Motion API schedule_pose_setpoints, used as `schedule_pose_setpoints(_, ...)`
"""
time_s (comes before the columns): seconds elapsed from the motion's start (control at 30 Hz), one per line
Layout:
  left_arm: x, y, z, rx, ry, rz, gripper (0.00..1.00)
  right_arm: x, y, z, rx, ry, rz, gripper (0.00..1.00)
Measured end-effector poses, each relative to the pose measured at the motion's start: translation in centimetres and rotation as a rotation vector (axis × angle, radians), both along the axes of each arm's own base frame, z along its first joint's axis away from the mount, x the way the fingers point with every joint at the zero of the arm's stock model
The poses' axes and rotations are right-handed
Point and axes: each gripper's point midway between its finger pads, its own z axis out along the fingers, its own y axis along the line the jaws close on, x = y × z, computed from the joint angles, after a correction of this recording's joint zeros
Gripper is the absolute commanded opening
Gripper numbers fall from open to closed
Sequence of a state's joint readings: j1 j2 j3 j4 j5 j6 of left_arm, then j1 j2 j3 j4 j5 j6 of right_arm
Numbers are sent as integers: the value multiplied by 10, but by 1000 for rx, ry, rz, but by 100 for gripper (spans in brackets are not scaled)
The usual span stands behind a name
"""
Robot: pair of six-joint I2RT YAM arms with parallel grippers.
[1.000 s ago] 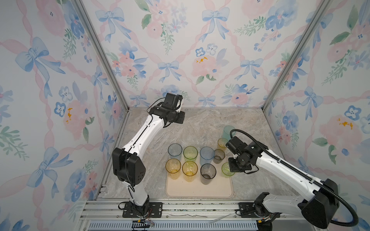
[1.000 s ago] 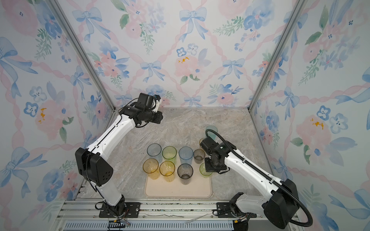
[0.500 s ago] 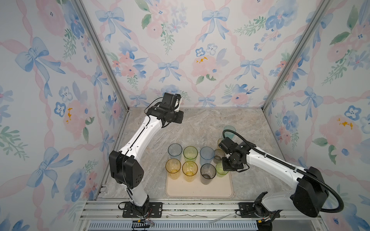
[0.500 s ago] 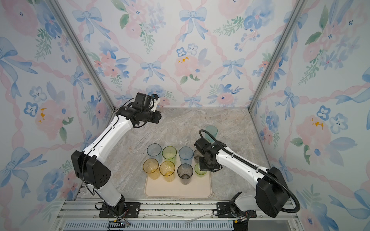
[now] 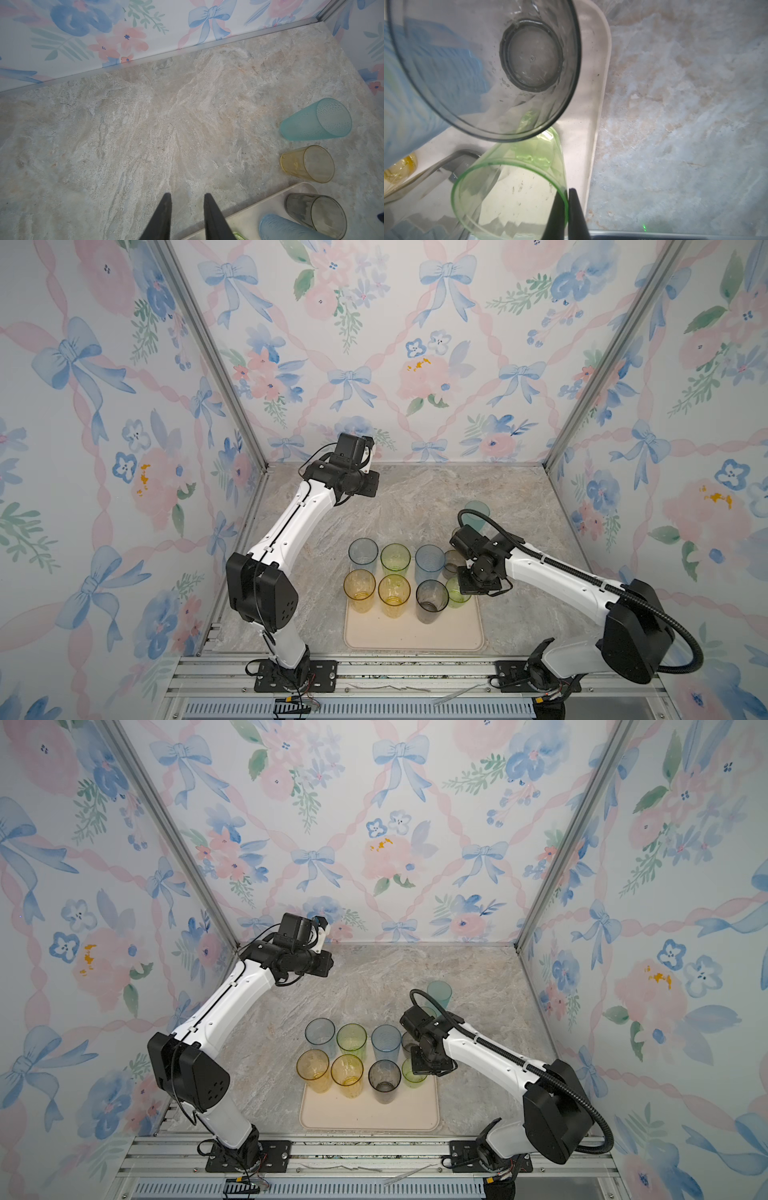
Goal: Place the glasses into the tray
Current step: Place the glass on the tray.
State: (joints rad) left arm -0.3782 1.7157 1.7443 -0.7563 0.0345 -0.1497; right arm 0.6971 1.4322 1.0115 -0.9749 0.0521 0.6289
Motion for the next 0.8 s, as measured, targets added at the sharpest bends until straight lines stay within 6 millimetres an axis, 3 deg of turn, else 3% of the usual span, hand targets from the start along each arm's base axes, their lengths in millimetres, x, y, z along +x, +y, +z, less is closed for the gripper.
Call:
schedule_pose_setpoints(0.27, 1, 3, -1, 2, 2, 5, 30, 1, 2, 1, 8, -2, 0, 10)
schedule_pose_setpoints(0.4, 1, 3, -1, 6, 0, 1, 30, 3, 6, 3, 26, -8, 1, 24)
schedule_pose_setpoints(0.5, 1, 3, -1, 8, -1, -2, 30, 5, 9, 8, 42, -20, 0, 27)
schedule_pose_setpoints(0.8, 1, 3, -1, 8, -1, -2, 30, 13, 6, 46, 115, -99, -29, 28)
